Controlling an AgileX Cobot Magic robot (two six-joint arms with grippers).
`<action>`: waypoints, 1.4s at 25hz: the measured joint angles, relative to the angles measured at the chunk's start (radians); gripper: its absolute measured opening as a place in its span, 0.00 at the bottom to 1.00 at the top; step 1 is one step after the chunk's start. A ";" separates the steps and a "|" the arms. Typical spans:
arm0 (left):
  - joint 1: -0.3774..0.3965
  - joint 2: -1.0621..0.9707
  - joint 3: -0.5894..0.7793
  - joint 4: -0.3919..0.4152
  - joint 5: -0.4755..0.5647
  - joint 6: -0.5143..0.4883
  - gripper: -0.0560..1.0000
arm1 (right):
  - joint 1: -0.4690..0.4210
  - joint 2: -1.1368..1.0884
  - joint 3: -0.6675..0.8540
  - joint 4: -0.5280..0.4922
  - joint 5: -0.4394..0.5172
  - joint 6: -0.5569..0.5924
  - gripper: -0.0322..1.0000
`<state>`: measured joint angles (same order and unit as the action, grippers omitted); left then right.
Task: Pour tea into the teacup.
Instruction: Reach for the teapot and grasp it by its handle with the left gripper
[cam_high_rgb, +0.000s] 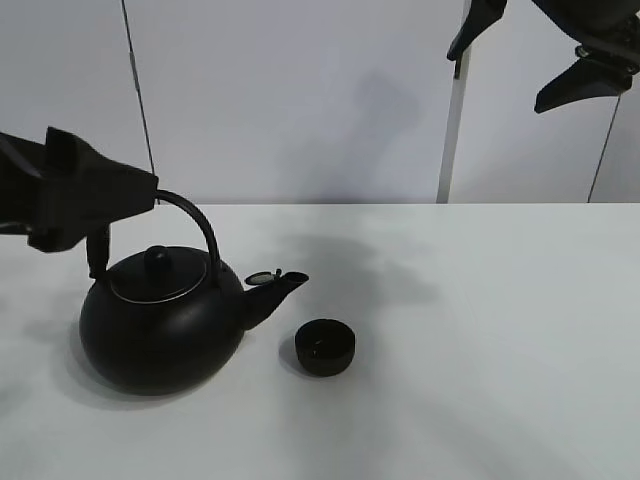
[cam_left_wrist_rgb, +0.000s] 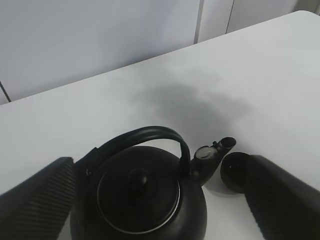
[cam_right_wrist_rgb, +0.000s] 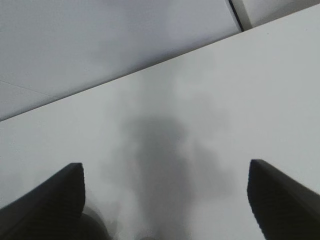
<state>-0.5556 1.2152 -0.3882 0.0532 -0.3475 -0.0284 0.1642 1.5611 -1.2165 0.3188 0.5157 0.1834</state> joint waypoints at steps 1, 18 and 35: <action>0.000 0.019 0.011 -0.005 -0.036 0.002 0.67 | 0.000 0.000 0.000 0.000 -0.005 0.000 0.62; 0.097 0.259 0.020 -0.015 -0.317 0.014 0.67 | 0.000 0.001 0.000 0.003 -0.015 0.003 0.62; 0.103 0.432 0.095 -0.064 -0.652 0.082 0.67 | 0.000 0.001 0.000 0.003 -0.015 0.003 0.62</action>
<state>-0.4525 1.6476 -0.2929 -0.0108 -0.9997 0.0536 0.1642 1.5618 -1.2165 0.3218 0.5004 0.1860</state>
